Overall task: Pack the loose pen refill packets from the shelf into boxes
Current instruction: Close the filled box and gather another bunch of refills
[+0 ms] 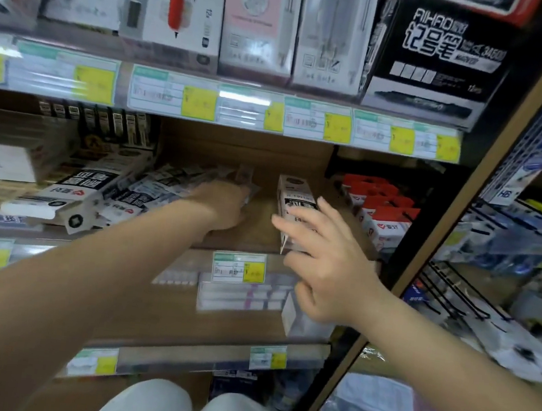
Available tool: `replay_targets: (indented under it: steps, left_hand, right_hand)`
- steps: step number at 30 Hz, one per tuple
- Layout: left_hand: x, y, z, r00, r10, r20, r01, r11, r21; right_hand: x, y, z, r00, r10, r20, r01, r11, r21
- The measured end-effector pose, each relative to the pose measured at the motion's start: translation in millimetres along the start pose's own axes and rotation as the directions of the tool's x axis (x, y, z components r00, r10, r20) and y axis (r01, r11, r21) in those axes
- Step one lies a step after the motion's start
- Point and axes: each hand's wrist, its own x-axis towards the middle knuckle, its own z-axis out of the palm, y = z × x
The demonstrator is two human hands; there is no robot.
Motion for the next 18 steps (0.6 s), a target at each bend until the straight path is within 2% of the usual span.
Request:
replay_targets:
  steps: [3, 7, 9, 14, 18]
  left_hand:
    - [7.8, -1.0, 9.2, 0.998, 0.053, 0.023, -0.053, 0.998, 0.034]
    - [-4.1, 6.9, 7.1, 0.988, 0.059, -0.144, -0.042, 0.992, 0.120]
    - [-11.4, 10.3, 2.9, 0.984, 0.038, -0.174, -0.003, 0.981, 0.195]
    - [-25.1, 11.7, -17.1, 0.997, -0.062, -0.034, 0.069, 0.964, 0.258]
    - [-29.4, 21.2, -33.8, 0.978, -0.181, 0.108, 0.144, 0.947, 0.287]
  right_hand:
    - [-7.1, -1.7, -4.0, 0.999, 0.032, -0.043, -0.030, 0.998, 0.050]
    - [-15.1, 1.6, -4.1, 0.995, 0.069, -0.072, -0.063, 0.995, 0.077]
    - [-18.3, 2.6, -2.6, 0.993, 0.075, -0.092, -0.068, 0.995, 0.079]
    - [-21.0, 7.7, 2.2, 0.982, 0.098, -0.160, -0.083, 0.992, 0.095]
    - [-24.7, 12.1, 5.8, 0.976, 0.109, -0.188, -0.094, 0.992, 0.088]
